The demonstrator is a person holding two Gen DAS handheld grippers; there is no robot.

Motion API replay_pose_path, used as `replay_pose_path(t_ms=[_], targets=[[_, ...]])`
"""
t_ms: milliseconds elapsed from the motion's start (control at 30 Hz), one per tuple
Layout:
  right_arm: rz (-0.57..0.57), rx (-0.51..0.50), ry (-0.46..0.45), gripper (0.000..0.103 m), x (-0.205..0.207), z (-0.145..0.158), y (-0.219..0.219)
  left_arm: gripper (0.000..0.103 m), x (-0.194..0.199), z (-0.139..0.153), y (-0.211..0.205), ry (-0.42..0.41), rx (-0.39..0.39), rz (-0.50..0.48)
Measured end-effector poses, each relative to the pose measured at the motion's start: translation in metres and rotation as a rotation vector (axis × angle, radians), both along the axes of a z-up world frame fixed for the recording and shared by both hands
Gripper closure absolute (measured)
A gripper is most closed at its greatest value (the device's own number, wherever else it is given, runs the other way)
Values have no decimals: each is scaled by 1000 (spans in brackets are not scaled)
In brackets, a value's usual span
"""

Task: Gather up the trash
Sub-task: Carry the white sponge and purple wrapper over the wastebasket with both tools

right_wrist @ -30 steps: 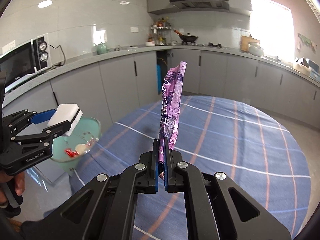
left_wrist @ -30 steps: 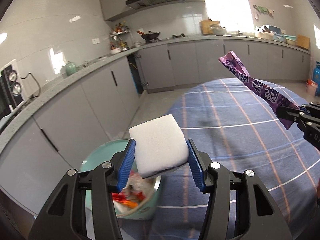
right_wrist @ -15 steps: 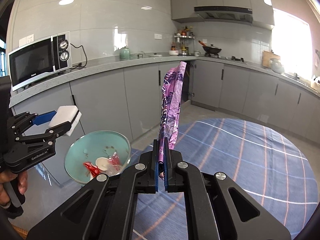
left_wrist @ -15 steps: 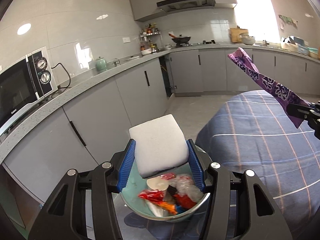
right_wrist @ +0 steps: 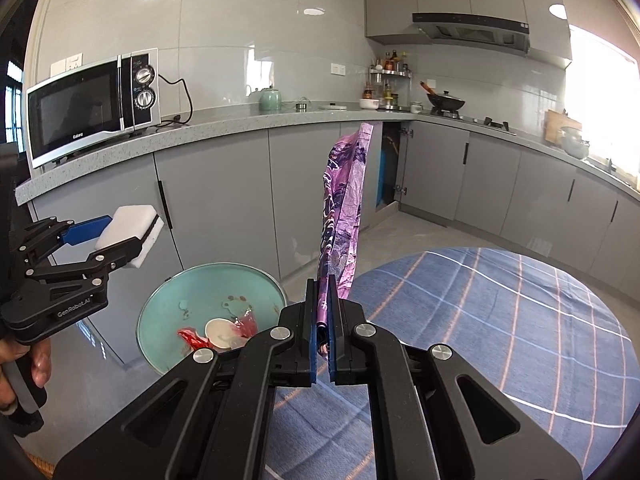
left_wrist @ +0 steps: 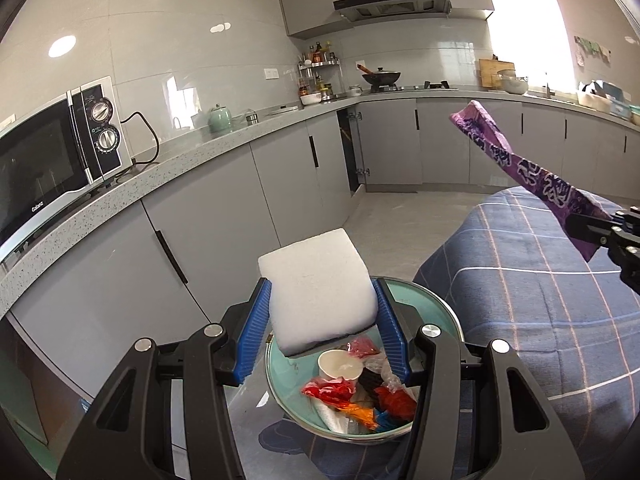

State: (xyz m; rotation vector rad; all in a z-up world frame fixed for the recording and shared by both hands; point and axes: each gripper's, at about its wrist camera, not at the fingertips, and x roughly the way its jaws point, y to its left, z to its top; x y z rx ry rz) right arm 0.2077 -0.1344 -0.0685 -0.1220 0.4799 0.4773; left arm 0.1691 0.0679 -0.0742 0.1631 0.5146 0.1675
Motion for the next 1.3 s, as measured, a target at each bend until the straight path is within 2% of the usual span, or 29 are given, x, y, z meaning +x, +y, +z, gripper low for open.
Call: replay_pose_path(t_ms=[767,1300], targets=[[64,-30,1,98,20,-8,45,51,8,-3,33,6,-31,60],[108,-60,18,98,21,-15,66,51,15,-9,40,23,-45,74]])
